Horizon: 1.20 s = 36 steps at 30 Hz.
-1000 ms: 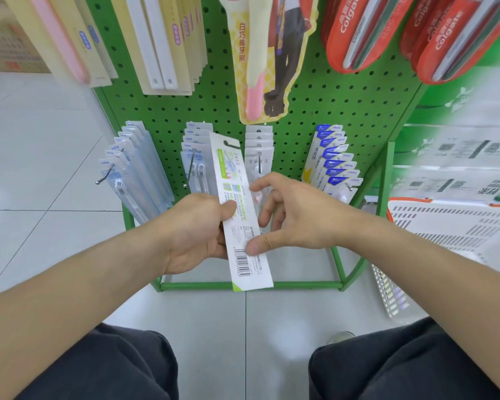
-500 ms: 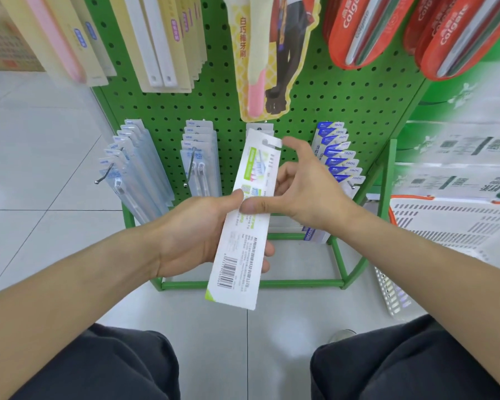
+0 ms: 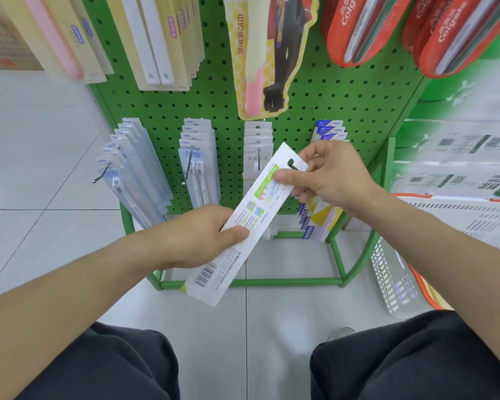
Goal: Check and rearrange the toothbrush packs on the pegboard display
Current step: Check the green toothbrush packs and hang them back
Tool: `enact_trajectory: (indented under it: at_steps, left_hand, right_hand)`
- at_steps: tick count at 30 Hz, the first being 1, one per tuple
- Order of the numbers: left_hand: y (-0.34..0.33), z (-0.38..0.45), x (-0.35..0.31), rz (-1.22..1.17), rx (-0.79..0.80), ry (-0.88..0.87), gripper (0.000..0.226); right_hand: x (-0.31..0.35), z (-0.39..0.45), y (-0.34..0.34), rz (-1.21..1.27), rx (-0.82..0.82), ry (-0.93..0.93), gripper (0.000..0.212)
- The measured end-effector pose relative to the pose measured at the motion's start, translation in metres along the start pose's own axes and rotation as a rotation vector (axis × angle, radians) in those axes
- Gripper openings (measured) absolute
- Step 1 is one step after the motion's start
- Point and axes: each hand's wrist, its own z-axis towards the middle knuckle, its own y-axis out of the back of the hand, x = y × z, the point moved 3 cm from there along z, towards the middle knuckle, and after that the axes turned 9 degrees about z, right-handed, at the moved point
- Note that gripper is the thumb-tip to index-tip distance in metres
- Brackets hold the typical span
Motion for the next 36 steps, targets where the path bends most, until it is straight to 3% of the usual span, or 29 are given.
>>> enact_trajectory:
  at_steps: [3, 7, 9, 11, 14, 15, 17, 21, 25, 32, 36]
  left_hand:
    - [0.005, 0.002, 0.002, 0.038, -0.129, 0.049, 0.032]
    - [0.005, 0.002, -0.005, -0.087, -0.215, 0.049, 0.087]
    - [0.003, 0.004, -0.005, -0.033, -0.236, 0.043, 0.097]
    - [-0.002, 0.008, -0.003, 0.117, -0.216, 0.013, 0.080]
    - [-0.004, 0.015, 0.001, 0.254, -0.159, -0.048, 0.020]
    - [-0.003, 0.016, 0.004, 0.248, -0.138, -0.046, 0.009]
    - [-0.002, 0.019, 0.011, 0.161, -0.098, -0.023, 0.010]
    - [-0.002, 0.020, 0.021, -0.122, -0.032, 0.028, 0.013]
    - [-0.005, 0.025, 0.031, -0.280, -0.009, 0.090, 0.017]
    - [-0.005, 0.038, 0.030, -0.429, -0.314, 0.085, 0.025]
    - [-0.004, 0.041, 0.026, -0.376, -0.360, -0.037, 0.017]
  right_hand:
    - [-0.001, 0.002, 0.002, 0.046, 0.003, -0.011, 0.040]
    - [0.009, -0.003, 0.001, 0.144, -0.003, -0.039, 0.022]
    - [0.014, -0.008, -0.005, 0.168, 0.029, -0.074, 0.023]
    - [0.015, -0.012, -0.011, 0.177, 0.072, -0.107, 0.022]
    - [0.014, -0.013, -0.013, 0.231, 0.157, -0.152, 0.031]
    - [0.013, -0.013, -0.013, 0.224, 0.189, -0.162, 0.036]
    - [0.009, -0.011, -0.012, 0.133, 0.249, -0.149, 0.030]
    - [-0.006, -0.004, -0.010, -0.291, 0.281, 0.034, 0.005]
    - [-0.010, 0.006, -0.014, -0.614, 0.210, 0.208, 0.012]
    - [-0.003, 0.012, -0.024, -0.640, 0.118, 0.317, 0.012]
    - [-0.001, 0.013, -0.025, -0.570, 0.075, 0.360, 0.016]
